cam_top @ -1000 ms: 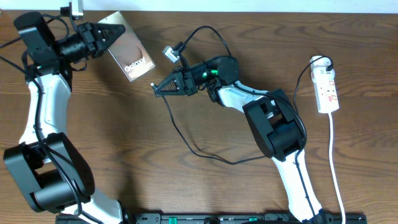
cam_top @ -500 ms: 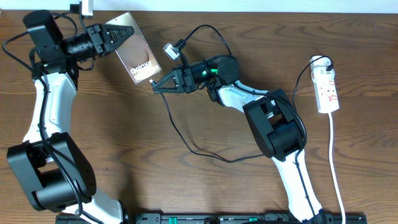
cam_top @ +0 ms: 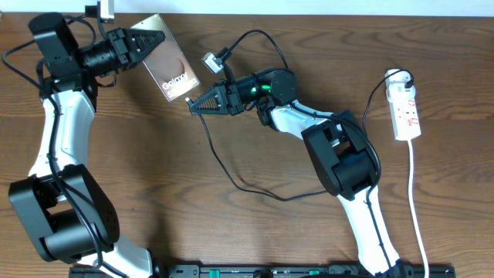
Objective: Plug charger to phone and switch on socket
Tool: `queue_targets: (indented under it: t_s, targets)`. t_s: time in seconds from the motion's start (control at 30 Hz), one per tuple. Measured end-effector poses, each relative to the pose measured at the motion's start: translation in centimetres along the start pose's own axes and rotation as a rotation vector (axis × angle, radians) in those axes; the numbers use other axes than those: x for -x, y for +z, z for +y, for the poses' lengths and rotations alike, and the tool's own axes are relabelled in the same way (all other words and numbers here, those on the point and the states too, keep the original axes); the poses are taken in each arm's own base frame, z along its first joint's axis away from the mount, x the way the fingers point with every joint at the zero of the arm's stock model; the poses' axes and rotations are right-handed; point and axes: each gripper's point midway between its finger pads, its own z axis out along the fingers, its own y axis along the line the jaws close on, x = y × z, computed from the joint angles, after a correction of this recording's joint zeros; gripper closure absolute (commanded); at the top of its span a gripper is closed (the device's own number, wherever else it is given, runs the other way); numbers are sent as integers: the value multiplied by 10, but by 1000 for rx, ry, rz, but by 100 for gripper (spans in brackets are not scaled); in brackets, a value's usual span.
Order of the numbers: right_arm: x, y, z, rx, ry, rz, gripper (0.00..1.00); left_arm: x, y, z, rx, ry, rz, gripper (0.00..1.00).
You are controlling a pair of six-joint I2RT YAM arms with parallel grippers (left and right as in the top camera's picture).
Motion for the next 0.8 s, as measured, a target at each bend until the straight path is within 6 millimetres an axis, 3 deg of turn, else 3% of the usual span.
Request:
queue_targets:
  t_s: [0.8]
  targets:
    - [8, -7, -1, -10, -71, -40, 99, 2, 0, 2, 13, -29, -11, 93]
